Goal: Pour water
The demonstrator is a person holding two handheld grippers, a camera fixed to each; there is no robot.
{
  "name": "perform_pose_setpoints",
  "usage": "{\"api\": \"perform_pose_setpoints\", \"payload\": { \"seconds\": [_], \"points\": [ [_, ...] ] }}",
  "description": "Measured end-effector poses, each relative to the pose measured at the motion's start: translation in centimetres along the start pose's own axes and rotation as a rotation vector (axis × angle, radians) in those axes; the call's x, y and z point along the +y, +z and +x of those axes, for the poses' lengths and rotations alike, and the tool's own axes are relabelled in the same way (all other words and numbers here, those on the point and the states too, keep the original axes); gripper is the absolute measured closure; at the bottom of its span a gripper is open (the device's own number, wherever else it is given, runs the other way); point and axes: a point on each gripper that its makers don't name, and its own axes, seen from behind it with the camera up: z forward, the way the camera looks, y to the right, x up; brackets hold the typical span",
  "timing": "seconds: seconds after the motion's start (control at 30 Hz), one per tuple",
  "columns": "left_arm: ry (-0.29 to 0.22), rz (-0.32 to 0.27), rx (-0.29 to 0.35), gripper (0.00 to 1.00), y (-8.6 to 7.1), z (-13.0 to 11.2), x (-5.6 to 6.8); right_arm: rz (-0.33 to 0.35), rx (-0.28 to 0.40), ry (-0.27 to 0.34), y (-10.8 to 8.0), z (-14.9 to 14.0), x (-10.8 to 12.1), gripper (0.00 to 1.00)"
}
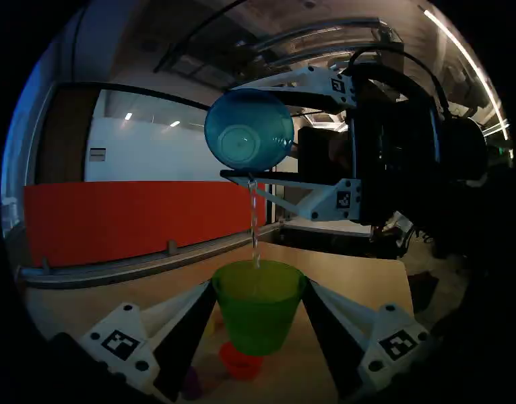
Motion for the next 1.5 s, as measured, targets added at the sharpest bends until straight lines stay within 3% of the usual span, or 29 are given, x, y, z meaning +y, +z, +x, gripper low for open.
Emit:
{"api": "perform_pose_setpoints", "payload": {
  "seconds": [0.4, 0.6, 0.9, 1.3, 1.5],
  "points": [
    [0.001, -0.001, 0.001, 0.12, 0.1, 0.0, 0.1, -0.008, 0.008, -0.017, -0.1, 0.3, 0.0, 0.10],
    [0.001, -0.002, 0.000, 0.12, 0.1, 0.0, 0.2, 0.000, 0.009, 0.045, -0.2, 0.3, -0.7, 0.10],
    [0.007, 0.004, -0.003, 0.12, -0.2, 0.2, 0.1, 0.007, -0.002, 0.306, -0.5, -0.5, -1.7, 0.09],
    [0.012, 0.014, -0.003, 0.12, -0.8, 0.6, -0.3, 0.004, -0.016, 0.778, -1.7, -0.4, -2.1, 0.10],
    [0.017, 0.020, -0.006, 0.12, -1.0, 0.8, -0.6, 0.036, -0.021, 1.030, -2.2, -0.1, -2.9, 0.10]
  ]
}}
